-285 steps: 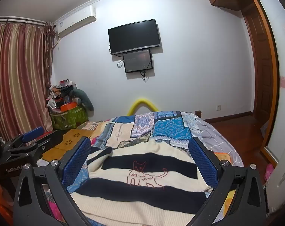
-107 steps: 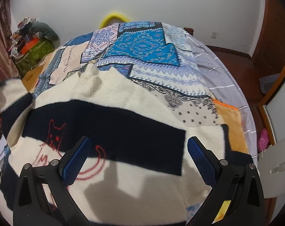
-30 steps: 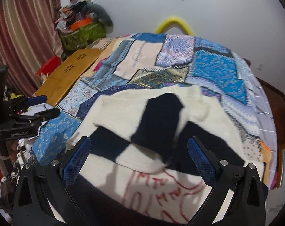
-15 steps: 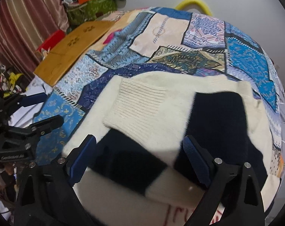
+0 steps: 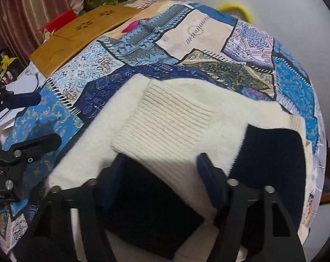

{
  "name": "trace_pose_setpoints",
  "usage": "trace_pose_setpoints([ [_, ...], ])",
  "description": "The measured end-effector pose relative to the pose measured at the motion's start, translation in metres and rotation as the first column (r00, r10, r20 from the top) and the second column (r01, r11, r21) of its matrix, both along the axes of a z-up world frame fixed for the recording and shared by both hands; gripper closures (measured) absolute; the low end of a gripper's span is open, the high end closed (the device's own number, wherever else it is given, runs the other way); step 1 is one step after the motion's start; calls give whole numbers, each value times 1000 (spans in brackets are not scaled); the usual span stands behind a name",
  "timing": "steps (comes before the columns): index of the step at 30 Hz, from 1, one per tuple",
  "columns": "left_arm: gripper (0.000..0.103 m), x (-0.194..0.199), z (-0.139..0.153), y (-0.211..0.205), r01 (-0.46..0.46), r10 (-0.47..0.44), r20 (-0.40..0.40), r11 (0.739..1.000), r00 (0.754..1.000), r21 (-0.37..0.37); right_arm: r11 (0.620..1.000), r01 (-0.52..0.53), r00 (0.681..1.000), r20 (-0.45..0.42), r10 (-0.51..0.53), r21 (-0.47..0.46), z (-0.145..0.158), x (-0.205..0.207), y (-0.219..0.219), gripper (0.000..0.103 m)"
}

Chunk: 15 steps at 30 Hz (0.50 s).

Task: Fold small clothes
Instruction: 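Grasp the other sleeve cuff with the right gripper and lift it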

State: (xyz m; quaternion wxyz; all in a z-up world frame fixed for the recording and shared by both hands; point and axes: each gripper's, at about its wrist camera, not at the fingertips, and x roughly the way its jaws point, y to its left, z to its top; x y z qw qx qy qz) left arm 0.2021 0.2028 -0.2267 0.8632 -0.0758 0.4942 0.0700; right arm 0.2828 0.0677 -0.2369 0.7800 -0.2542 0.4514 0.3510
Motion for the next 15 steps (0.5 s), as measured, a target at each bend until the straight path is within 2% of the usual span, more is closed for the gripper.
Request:
trace_pose_setpoints([
  [2, 24, 0, 2, -2, 5, -5, 1, 1000, 1000, 1, 1000, 14, 1000, 20, -13, -6, 2, 2, -2, 73],
  [5, 24, -1, 7, -5, 11, -11, 9, 1000, 1000, 3, 999, 34, 999, 26, -34, 10, 6, 6, -10, 94],
  [9, 24, -3, 17, -10, 14, -15, 25, 1000, 1000, 4, 995, 64, 998, 11, -65, 71, 17, 7, -25, 95],
  [15, 24, -6, 31, -20, 23, -24, 48, 999, 999, 24, 978, 111, 991, 51, -122, 178, 51, 2, -56, 96],
])
